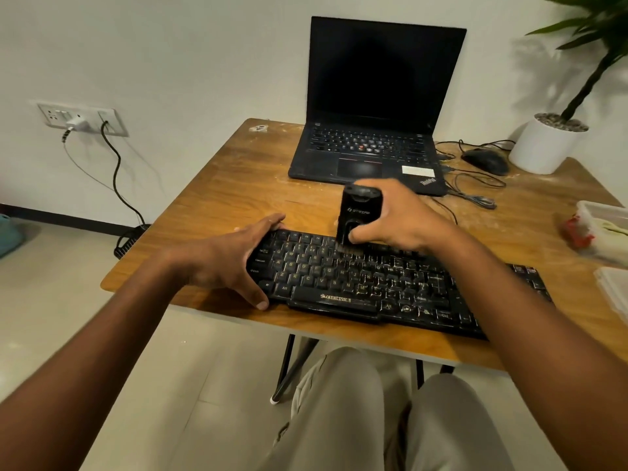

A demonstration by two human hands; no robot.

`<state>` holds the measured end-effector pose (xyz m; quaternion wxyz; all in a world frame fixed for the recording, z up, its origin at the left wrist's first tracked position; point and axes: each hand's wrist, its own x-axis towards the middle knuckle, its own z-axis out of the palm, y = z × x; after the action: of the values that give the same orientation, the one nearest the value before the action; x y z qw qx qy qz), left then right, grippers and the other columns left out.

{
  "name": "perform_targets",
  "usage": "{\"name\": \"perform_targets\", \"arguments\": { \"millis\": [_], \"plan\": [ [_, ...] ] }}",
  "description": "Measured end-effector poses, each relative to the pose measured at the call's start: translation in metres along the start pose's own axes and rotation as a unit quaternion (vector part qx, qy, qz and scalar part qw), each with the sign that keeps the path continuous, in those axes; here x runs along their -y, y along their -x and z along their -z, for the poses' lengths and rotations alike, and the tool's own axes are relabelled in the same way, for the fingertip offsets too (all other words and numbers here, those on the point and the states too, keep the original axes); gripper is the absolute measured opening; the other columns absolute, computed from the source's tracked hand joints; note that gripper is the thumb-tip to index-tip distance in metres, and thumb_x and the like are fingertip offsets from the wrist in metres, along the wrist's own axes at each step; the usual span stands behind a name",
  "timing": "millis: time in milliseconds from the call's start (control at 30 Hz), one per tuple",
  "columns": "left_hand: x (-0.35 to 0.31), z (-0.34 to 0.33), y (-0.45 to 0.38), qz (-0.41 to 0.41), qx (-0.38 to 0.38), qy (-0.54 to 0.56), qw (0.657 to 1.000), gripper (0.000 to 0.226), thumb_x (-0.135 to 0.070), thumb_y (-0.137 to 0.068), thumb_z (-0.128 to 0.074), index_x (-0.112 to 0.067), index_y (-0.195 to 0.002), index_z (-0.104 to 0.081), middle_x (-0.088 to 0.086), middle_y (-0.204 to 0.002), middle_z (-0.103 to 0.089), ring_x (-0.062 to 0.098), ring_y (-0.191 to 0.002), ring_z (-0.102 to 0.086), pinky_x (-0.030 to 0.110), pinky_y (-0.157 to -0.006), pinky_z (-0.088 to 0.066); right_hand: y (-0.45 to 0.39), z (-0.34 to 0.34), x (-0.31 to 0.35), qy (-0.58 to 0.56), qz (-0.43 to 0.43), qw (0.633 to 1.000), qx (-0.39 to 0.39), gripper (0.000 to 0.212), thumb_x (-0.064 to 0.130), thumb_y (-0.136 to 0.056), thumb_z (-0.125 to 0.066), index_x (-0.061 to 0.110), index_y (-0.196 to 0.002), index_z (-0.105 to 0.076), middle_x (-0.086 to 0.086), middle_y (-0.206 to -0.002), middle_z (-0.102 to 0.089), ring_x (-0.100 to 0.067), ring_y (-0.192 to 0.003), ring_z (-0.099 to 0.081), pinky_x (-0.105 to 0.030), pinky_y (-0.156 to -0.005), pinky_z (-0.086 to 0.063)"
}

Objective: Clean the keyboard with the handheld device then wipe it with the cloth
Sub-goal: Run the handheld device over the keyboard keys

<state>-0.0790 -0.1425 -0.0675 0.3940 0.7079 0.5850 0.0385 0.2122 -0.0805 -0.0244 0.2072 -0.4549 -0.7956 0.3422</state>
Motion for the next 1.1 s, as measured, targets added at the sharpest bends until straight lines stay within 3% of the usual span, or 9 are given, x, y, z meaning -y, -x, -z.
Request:
{"name": "perform_targets", "arguments": {
  "millis": [133, 233, 367, 533, 600, 733, 833, 933, 1100],
  "plan": [
    [0.000, -0.001, -0.001, -0.001, -0.003, -0.003, 1.000, 0.151, -0.029, -0.054, -0.101, -0.060, -0.153, 0.009, -0.007, -0.163, -0.025, 0.016, -0.138, -0.035, 0.039, -0.116, -0.036, -0.007, -0.003, -0.012, 0.025, 0.006, 0.999, -0.037, 0.047, 0.008, -0.071, -0.086, 0.034, -0.100, -0.060, 0.009, -0.097, -0.067, -0.007, -0.088, -0.064, -0.024, -0.068, -0.054],
    [0.001, 0.000, -0.002, 0.000, -0.001, 0.000, 1.000, 0.152, -0.031, -0.052, -0.101, -0.062, -0.152, 0.009, -0.007, -0.162, -0.026, 0.017, -0.138, -0.036, 0.039, -0.115, -0.036, -0.015, -0.004, -0.023, 0.051, 0.002, 0.996, -0.072, 0.050, 0.011, -0.069, -0.086, 0.034, -0.105, -0.061, 0.013, -0.097, -0.065, -0.009, -0.091, -0.063, -0.019, -0.070, -0.048],
    [0.002, -0.001, -0.002, 0.001, -0.001, 0.001, 1.000, 0.152, -0.031, -0.052, -0.101, -0.063, -0.152, 0.009, -0.007, -0.162, -0.026, 0.015, -0.136, -0.036, 0.038, -0.115, -0.037, -0.006, 0.000, -0.022, -0.007, 0.009, 0.995, -0.099, 0.053, 0.010, -0.070, -0.087, 0.032, -0.110, -0.060, 0.011, -0.100, -0.066, -0.006, -0.094, -0.064, -0.024, -0.074, -0.055],
    [0.001, 0.000, -0.003, 0.003, 0.000, 0.000, 1.000, 0.151, -0.029, -0.053, -0.101, -0.062, -0.152, 0.009, -0.008, -0.160, -0.026, 0.015, -0.135, -0.035, 0.038, -0.114, -0.037, 0.009, 0.001, -0.014, -0.027, 0.028, 0.999, -0.018, 0.047, 0.008, -0.072, -0.086, 0.029, -0.105, -0.061, 0.004, -0.098, -0.068, -0.010, -0.088, -0.067, -0.029, -0.068, -0.060],
    [0.001, -0.001, -0.003, 0.000, 0.003, 0.001, 1.000, 0.151, -0.026, -0.055, -0.101, -0.059, -0.154, 0.009, -0.009, -0.160, -0.026, 0.014, -0.136, -0.035, 0.034, -0.113, -0.036, 0.003, -0.006, -0.018, -0.005, 0.021, 0.999, -0.027, 0.046, 0.011, -0.070, -0.086, 0.029, -0.104, -0.061, 0.004, -0.099, -0.068, -0.014, -0.092, -0.067, -0.033, -0.074, -0.059],
    [0.000, 0.000, -0.002, 0.001, 0.000, 0.007, 1.000, 0.151, -0.024, -0.056, -0.100, -0.056, -0.155, 0.009, -0.009, -0.161, -0.025, 0.014, -0.137, -0.034, 0.032, -0.112, -0.033, -0.014, -0.010, -0.018, 0.022, 0.026, 0.997, -0.070, 0.051, 0.013, -0.070, -0.086, 0.034, -0.108, -0.059, 0.014, -0.098, -0.065, -0.005, -0.093, -0.063, -0.015, -0.065, -0.049],
    [0.000, -0.001, -0.002, 0.003, -0.002, 0.006, 1.000, 0.151, -0.026, -0.055, -0.101, -0.059, -0.154, 0.008, -0.008, -0.161, -0.027, 0.015, -0.137, -0.035, 0.034, -0.113, -0.034, -0.018, -0.006, -0.015, 0.009, 0.033, 0.995, -0.094, 0.049, 0.012, -0.070, -0.086, 0.032, -0.106, -0.059, 0.011, -0.099, -0.066, -0.013, -0.095, -0.064, -0.022, -0.073, -0.053],
    [0.001, -0.001, -0.001, 0.004, -0.004, 0.003, 1.000, 0.151, -0.029, -0.053, -0.101, -0.062, -0.152, 0.008, -0.008, -0.158, -0.029, 0.016, -0.135, -0.038, 0.038, -0.114, -0.037, -0.014, -0.007, -0.006, -0.032, 0.044, 0.997, -0.059, 0.045, 0.009, -0.072, -0.085, 0.024, -0.106, -0.061, 0.004, -0.099, -0.069, -0.011, -0.094, -0.066, -0.028, -0.079, -0.055],
    [0.003, -0.001, -0.002, -0.003, -0.004, 0.007, 1.000, 0.151, -0.033, -0.050, -0.102, -0.065, -0.150, 0.007, -0.010, -0.160, -0.028, 0.017, -0.137, -0.038, 0.044, -0.118, -0.036, -0.018, -0.016, -0.014, -0.026, 0.033, 0.999, -0.027, 0.044, 0.009, -0.072, -0.085, 0.026, -0.106, -0.063, 0.006, -0.097, -0.070, -0.004, -0.088, -0.067, -0.021, -0.071, -0.055]
  ]
}}
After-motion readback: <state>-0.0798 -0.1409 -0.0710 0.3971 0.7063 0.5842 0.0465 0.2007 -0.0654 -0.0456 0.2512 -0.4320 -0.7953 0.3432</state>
